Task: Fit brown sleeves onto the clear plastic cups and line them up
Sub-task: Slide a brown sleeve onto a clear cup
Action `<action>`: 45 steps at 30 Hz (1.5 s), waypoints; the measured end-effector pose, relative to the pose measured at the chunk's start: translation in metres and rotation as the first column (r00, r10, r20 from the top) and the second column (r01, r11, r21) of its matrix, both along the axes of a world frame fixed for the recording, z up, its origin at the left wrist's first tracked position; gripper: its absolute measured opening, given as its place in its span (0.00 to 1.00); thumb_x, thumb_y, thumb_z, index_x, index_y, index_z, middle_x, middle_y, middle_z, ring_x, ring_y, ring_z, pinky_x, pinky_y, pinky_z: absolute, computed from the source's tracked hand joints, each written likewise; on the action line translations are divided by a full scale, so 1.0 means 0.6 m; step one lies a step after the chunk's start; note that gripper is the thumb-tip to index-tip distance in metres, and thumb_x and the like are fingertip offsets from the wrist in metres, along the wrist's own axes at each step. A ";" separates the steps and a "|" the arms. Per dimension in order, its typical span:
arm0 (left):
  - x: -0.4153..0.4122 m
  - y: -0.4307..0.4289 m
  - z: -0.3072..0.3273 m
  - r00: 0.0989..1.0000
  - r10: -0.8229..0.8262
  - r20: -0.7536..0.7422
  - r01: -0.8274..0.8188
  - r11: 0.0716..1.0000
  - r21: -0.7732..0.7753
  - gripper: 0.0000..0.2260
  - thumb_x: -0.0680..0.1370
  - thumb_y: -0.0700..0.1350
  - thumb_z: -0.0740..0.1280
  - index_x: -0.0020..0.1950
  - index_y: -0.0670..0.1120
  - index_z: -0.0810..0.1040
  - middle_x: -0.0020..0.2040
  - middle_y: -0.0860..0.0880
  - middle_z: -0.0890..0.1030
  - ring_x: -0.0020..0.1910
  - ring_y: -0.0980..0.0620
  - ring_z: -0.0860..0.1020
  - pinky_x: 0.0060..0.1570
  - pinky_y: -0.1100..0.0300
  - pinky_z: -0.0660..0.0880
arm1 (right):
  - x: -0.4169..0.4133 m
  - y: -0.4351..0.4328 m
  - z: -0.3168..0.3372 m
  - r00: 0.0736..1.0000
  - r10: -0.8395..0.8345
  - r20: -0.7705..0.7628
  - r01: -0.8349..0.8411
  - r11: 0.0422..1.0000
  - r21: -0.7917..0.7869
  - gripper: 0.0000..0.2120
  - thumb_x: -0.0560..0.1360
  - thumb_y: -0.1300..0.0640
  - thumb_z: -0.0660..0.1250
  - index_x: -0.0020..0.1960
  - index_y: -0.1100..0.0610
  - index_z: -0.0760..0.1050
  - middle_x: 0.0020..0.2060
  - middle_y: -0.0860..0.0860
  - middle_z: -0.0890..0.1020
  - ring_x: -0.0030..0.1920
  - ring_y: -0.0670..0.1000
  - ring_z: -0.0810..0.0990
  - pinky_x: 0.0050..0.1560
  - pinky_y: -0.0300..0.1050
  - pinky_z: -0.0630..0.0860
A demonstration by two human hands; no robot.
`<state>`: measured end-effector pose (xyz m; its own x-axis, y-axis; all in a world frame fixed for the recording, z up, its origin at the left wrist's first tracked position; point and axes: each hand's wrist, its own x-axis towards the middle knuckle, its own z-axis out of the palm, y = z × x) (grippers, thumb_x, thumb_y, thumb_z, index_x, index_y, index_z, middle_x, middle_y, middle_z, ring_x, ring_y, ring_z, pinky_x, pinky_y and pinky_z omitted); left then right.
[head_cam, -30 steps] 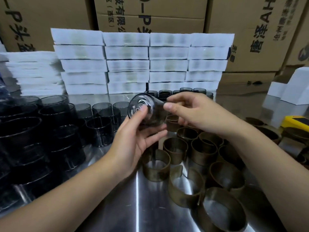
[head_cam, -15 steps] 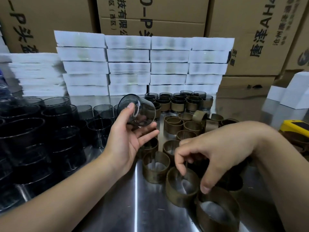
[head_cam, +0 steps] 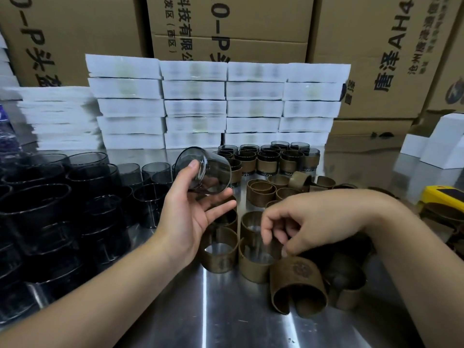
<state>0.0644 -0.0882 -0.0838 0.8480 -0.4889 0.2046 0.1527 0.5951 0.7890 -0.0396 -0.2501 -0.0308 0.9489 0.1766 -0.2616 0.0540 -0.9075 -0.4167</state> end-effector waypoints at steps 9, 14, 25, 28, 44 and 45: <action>0.001 0.000 -0.002 1.000 0.006 0.010 -0.006 1.000 -0.001 0.14 0.66 0.54 0.68 0.42 0.46 0.81 0.39 0.45 0.80 0.37 0.45 0.83 0.32 0.56 0.80 | -0.029 0.003 0.020 0.978 0.085 -0.192 -0.071 0.995 0.077 0.23 0.62 0.50 0.80 0.51 0.40 0.72 0.42 0.39 0.76 0.39 0.41 0.73 0.39 0.35 0.73; 0.005 -0.001 -0.002 0.999 -0.002 0.038 0.002 1.000 -0.016 0.24 0.68 0.48 0.72 0.60 0.37 0.75 0.49 0.41 0.82 0.48 0.40 0.84 0.39 0.60 0.80 | -0.024 0.002 0.019 0.996 0.045 -0.074 -0.022 0.961 0.276 0.12 0.70 0.63 0.73 0.46 0.49 0.75 0.36 0.40 0.76 0.36 0.41 0.73 0.38 0.32 0.71; 0.007 0.004 -0.008 0.965 0.039 0.260 -0.092 0.977 0.193 0.29 0.60 0.55 0.73 0.56 0.42 0.77 0.46 0.44 0.83 0.41 0.50 0.83 0.31 0.61 0.76 | 0.016 0.034 0.000 0.815 -0.414 0.406 -0.123 0.561 0.819 0.03 0.68 0.52 0.69 0.36 0.47 0.79 0.33 0.47 0.80 0.34 0.51 0.74 0.39 0.48 0.71; 0.008 0.005 -0.005 0.965 0.049 0.257 -0.098 0.979 0.179 0.29 0.60 0.54 0.74 0.54 0.39 0.78 0.43 0.45 0.83 0.42 0.48 0.83 0.36 0.57 0.78 | 0.026 0.046 -0.014 0.714 -0.535 0.452 -0.153 0.511 0.846 0.04 0.69 0.52 0.70 0.36 0.49 0.78 0.33 0.47 0.81 0.31 0.46 0.75 0.34 0.43 0.72; -0.002 -0.001 0.009 0.980 -0.064 0.188 0.010 0.961 0.276 0.37 0.58 0.72 0.65 0.57 0.49 0.81 0.51 0.44 0.85 0.49 0.44 0.84 0.41 0.58 0.81 | 0.032 0.060 -0.031 0.554 -0.529 0.642 -0.221 0.650 0.727 0.06 0.75 0.63 0.67 0.43 0.53 0.78 0.34 0.41 0.81 0.37 0.40 0.77 0.40 0.32 0.74; -0.004 0.000 0.011 0.980 -0.081 0.181 0.028 0.959 0.281 0.39 0.59 0.73 0.64 0.59 0.48 0.80 0.52 0.43 0.85 0.50 0.44 0.84 0.43 0.58 0.81 | 0.032 0.062 -0.032 0.550 -0.524 0.650 -0.221 0.660 0.718 0.06 0.75 0.63 0.67 0.44 0.52 0.78 0.35 0.42 0.81 0.38 0.41 0.78 0.41 0.34 0.75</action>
